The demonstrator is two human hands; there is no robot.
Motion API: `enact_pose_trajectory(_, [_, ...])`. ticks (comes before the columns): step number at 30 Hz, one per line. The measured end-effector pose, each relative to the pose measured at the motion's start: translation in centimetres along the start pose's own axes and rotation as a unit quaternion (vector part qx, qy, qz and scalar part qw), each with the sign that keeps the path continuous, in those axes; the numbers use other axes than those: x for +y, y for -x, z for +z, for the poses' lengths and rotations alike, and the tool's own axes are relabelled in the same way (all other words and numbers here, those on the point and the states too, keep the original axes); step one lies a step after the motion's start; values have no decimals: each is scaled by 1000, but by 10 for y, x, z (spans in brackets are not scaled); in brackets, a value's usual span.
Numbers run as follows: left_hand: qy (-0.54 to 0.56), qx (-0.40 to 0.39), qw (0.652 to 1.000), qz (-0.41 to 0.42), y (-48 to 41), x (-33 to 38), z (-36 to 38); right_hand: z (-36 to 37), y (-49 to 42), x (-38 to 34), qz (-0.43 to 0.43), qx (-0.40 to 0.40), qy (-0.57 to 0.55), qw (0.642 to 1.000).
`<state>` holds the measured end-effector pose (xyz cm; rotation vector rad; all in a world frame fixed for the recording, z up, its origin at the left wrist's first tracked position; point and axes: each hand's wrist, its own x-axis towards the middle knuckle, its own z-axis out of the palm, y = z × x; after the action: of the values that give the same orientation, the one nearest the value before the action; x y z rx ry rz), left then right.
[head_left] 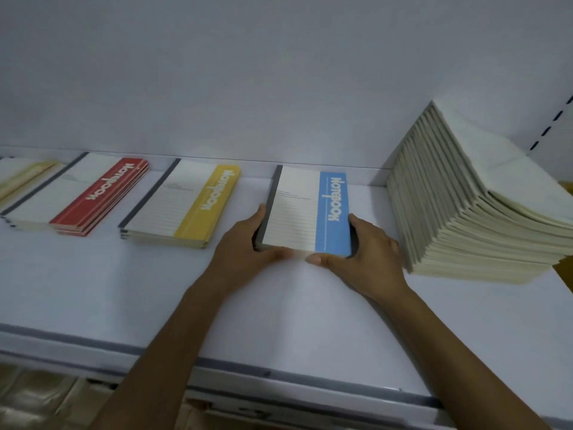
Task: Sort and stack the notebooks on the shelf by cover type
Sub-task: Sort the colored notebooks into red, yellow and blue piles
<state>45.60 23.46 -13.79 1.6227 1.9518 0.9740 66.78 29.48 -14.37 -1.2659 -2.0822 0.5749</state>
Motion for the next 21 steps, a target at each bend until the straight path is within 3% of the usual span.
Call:
enact_pose_trajectory(14, [-49, -30, 998, 14, -3, -6, -4, 5, 2, 2, -1, 21, -5, 1000])
enact_pose_trajectory(21, [-116, -33, 992, 30, 28, 17, -4, -9, 12, -15, 57, -85, 15, 995])
